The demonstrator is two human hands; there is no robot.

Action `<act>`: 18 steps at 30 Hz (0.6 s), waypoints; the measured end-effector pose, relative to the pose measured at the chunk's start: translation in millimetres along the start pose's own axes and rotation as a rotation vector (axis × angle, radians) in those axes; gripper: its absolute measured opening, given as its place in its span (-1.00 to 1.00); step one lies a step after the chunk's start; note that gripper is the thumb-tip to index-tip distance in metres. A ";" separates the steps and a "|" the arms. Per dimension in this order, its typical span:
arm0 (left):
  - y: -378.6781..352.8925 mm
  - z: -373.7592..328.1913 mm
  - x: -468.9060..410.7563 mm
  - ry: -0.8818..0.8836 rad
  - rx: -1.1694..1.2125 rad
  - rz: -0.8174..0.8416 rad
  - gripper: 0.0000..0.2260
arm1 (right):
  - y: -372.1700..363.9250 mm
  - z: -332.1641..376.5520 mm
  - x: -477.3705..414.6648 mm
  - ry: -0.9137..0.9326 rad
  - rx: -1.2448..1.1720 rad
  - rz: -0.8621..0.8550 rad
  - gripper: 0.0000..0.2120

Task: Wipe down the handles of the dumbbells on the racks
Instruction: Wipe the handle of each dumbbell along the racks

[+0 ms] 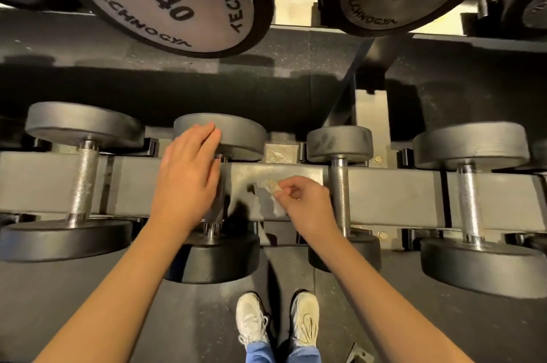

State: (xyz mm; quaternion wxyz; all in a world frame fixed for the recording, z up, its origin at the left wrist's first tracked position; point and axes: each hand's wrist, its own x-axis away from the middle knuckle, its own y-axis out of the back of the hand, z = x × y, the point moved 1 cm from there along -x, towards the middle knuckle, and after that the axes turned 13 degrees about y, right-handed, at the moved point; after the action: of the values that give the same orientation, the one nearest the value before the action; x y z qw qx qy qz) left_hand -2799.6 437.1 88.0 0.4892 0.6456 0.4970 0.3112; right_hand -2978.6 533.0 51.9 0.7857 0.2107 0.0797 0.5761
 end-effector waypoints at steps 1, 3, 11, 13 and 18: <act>-0.2 2.9 1.8 0.038 0.028 0.001 -0.54 | -9.4 4.1 -0.2 0.011 -0.014 0.026 -0.91; 0.4 9.7 4.8 0.131 0.107 0.009 -0.51 | -25.5 10.9 -1.3 0.030 -0.032 0.060 -0.92; 0.6 23.4 5.4 0.148 0.191 0.070 -0.50 | -66.3 22.9 -21.2 0.017 -0.102 -0.039 -0.95; -4.0 26.3 5.4 0.141 0.213 0.056 -0.51 | -76.4 26.2 -31.2 0.025 -0.126 -0.115 -0.97; -11.2 32.7 6.4 0.076 0.282 0.021 -0.49 | -96.8 25.8 -23.9 0.012 -0.159 -0.177 -0.87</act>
State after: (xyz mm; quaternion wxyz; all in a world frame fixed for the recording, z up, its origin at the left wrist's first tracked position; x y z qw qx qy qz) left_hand -2772.3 433.0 66.2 0.3713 0.7009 0.5471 0.2674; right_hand -2892.4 480.4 31.3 0.8473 0.1364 0.0565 0.5103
